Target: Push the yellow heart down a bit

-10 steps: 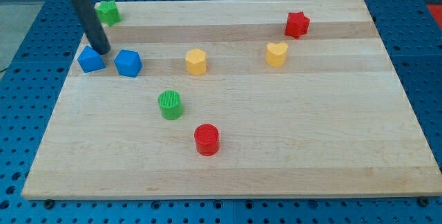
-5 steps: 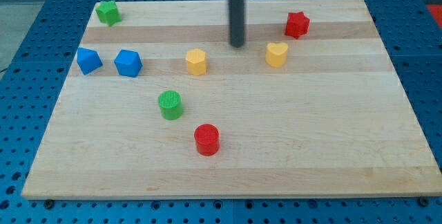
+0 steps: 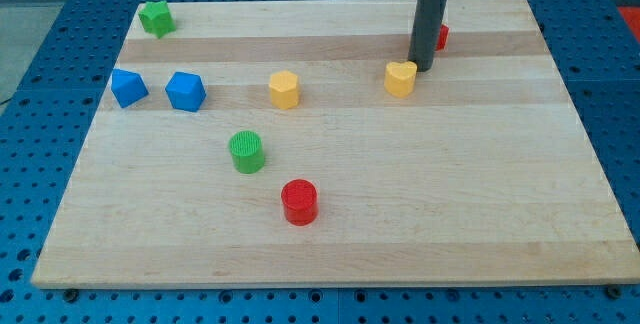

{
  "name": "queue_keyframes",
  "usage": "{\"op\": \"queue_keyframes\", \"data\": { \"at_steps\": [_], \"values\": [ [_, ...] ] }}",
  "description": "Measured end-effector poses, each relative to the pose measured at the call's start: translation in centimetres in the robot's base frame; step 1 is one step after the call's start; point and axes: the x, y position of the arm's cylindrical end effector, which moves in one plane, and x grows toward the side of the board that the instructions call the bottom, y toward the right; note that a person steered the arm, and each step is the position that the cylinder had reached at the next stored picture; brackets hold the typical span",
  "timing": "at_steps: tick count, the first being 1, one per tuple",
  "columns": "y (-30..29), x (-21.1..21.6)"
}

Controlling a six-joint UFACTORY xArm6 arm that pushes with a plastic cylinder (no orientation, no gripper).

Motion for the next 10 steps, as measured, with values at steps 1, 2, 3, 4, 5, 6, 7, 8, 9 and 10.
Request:
{"op": "queue_keyframes", "data": {
  "at_steps": [1, 2, 3, 4, 5, 6, 7, 8, 9, 10],
  "values": [
    [0.0, -0.1],
    [0.0, 0.0],
    [0.0, 0.0],
    [0.0, -0.2],
    [0.0, -0.2],
    [-0.2, -1.2],
    [-1.3, -1.6],
    [-1.4, -0.5],
    [-1.2, 1.7],
    [-1.2, 2.9]
  ]
}}
